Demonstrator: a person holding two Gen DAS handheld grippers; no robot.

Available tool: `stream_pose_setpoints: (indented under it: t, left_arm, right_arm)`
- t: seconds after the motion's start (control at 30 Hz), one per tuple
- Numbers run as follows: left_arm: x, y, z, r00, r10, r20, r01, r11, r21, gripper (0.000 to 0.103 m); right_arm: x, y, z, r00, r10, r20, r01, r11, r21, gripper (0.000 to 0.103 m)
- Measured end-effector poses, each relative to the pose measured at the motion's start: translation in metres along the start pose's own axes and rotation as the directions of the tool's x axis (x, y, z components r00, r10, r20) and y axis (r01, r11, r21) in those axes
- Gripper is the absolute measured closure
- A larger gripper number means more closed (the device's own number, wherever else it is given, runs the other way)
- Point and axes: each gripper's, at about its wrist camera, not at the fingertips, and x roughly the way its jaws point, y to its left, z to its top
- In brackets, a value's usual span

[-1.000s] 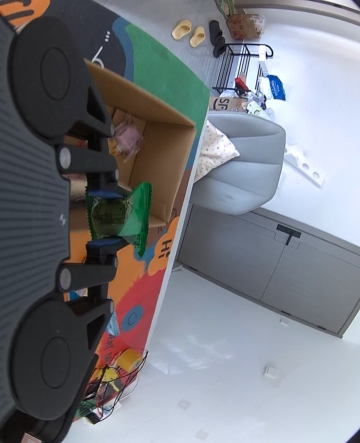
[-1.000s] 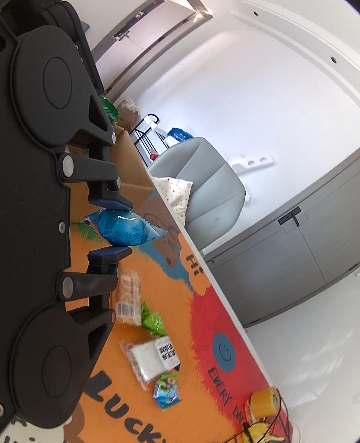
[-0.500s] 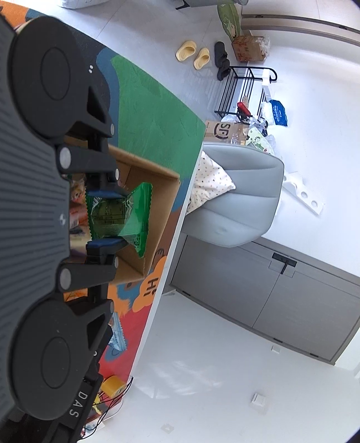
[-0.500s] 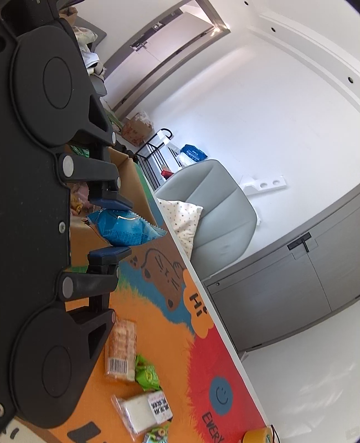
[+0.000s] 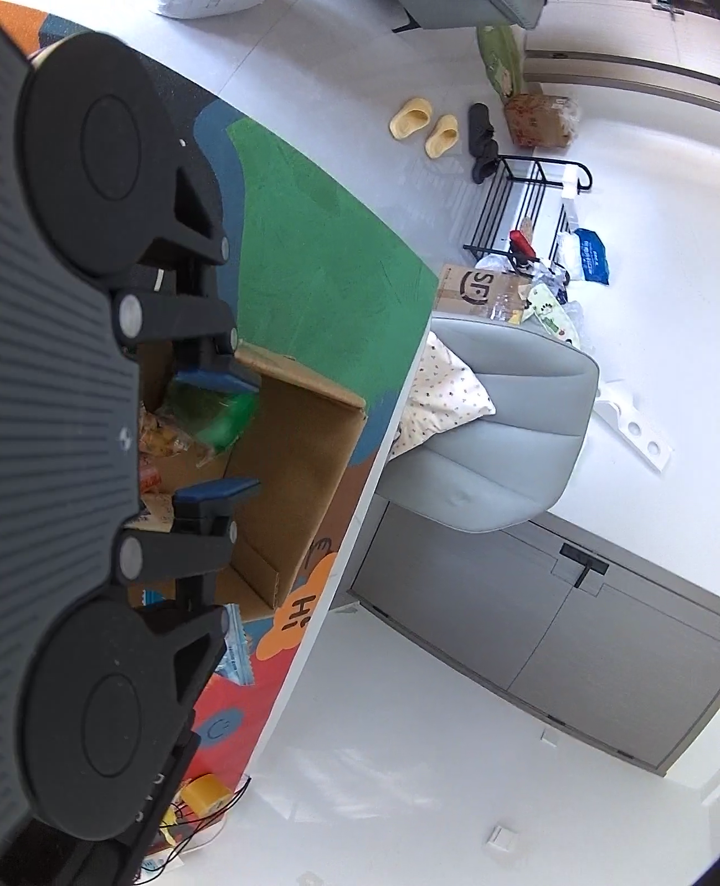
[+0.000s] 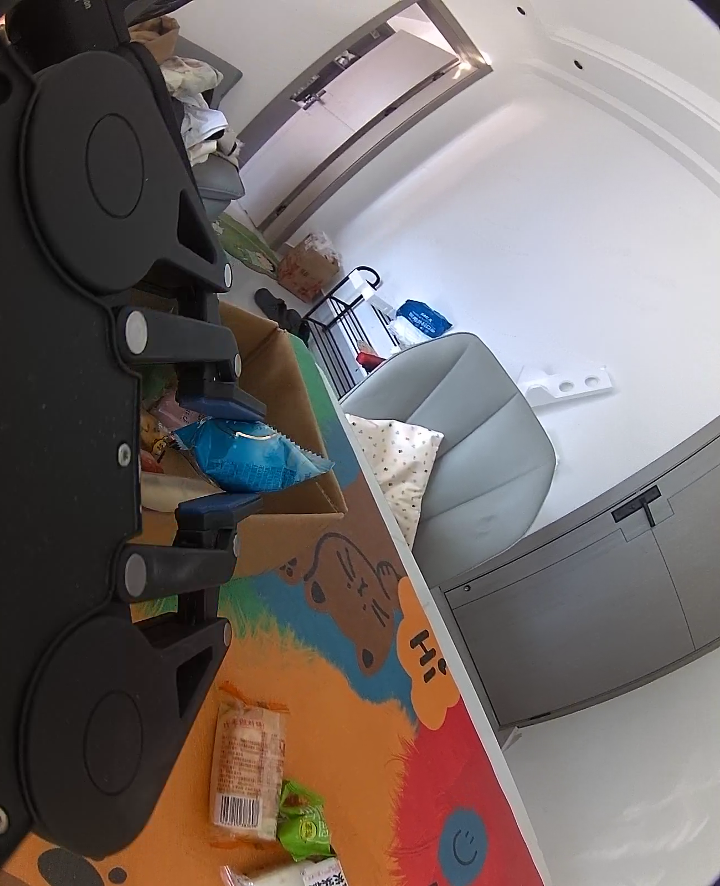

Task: Organize snacks
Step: 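Open left tool to drop green pack while right tool drops blue bag into box, then move both tools back toward the remaining snacks on the mat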

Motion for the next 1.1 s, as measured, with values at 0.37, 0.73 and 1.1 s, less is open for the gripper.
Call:
stream_pose_setpoints:
  t: [0.37,0.73,1.1]
  left_arm:
    - [-0.01,0.02,0.006,0.999,0.027,0.029,-0.026,0.999,-0.035,0.048]
    - [-0.011,0.022,0.004,0.998,0.054,0.028,-0.053,0.998,-0.027,0.023]
    - [-0.017,0.005,-0.011,0.998,0.053,0.039,-0.053,0.999,0.007,0.011]
  right_arm:
    - [0.025,0.016,0.002,1.0,0.006,-0.027,-0.006,1.0,-0.008,0.074]
    - [0.018,0.011,-0.002,0.999,-0.034,-0.024,0.034,0.999,0.006,0.062]
    - [-0.026,-0.005,-0.008,0.997,-0.061,0.037,0.061,0.998,0.017,0.05]
